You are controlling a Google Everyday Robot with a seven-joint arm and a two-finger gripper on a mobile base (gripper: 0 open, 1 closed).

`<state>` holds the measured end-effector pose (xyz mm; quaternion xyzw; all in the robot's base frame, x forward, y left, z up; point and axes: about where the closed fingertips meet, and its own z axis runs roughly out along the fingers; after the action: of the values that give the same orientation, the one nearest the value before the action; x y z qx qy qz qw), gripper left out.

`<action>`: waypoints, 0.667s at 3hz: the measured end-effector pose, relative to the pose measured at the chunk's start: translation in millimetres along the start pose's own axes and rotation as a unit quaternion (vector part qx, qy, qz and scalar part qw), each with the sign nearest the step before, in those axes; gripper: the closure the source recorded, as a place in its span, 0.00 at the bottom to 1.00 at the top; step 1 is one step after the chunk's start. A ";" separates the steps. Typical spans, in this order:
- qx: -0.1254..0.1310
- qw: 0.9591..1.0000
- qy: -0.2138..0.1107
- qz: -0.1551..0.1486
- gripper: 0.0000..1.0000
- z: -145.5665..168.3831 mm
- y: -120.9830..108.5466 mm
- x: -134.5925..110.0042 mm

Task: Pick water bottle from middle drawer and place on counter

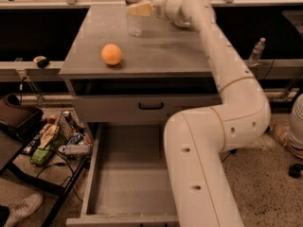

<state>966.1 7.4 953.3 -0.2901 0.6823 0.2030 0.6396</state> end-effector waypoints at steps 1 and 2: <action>0.002 0.997 0.073 -0.010 0.00 -56.2 -19.5 0.7; 0.022 0.988 0.155 -0.007 0.00 -120.9 -37.5 0.3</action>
Offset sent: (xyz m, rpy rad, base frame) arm -0.1801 -0.1744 0.0169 -0.3550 0.3865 -0.1695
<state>899.3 -99.1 968.6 -0.3088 0.7757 0.1354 0.5336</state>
